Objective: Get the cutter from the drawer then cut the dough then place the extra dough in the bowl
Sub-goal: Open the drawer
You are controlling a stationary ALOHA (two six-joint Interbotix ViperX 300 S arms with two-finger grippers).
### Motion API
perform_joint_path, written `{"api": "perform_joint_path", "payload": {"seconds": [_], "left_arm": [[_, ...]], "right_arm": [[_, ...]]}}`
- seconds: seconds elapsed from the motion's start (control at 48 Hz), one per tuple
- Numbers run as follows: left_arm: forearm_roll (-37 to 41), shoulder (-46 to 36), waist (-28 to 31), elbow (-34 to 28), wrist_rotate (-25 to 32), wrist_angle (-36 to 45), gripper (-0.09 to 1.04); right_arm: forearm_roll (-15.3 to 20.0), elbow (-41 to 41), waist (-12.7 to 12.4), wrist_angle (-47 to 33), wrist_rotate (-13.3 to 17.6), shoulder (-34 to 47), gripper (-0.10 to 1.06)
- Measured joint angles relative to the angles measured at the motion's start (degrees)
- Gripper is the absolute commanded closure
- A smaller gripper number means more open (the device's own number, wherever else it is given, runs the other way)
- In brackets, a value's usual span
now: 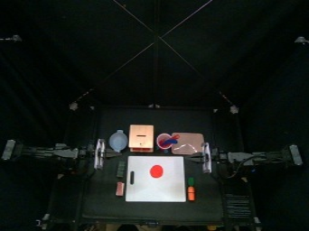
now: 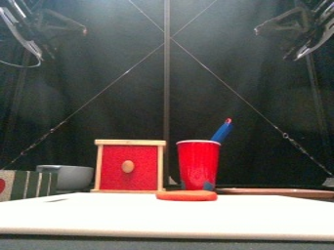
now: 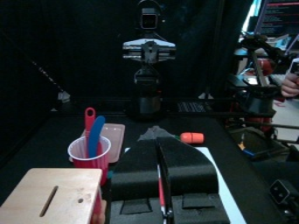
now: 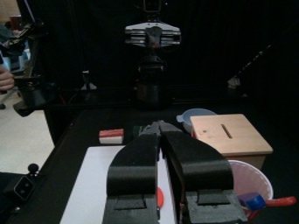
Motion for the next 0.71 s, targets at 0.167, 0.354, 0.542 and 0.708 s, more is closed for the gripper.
{"api": "perform_joint_path", "payload": {"seconds": [0.167, 0.354, 0.542, 0.708], "left_arm": [[-0.3, 3.1, 0.9, 1.3, -0.3, -3.4, 0.94], [-1.6, 8.7, 1.0, 2.8, -0.5, -11.4, 0.94], [-8.6, 16.6, -0.2, 3.2, -1.9, -19.9, 0.94], [-16.3, 25.3, -2.8, 2.5, -3.3, -25.8, 0.94]], "right_arm": [[-0.5, 0.3, 0.0, -0.2, -0.3, 3.2, 0.98], [-4.3, -4.0, -2.2, -3.4, -0.7, 13.5, 0.98], [-8.2, -10.3, -6.2, -9.8, -0.2, 28.5, 0.98], [-9.6, -16.6, -9.6, -16.0, -0.4, 42.5, 0.98]]}}
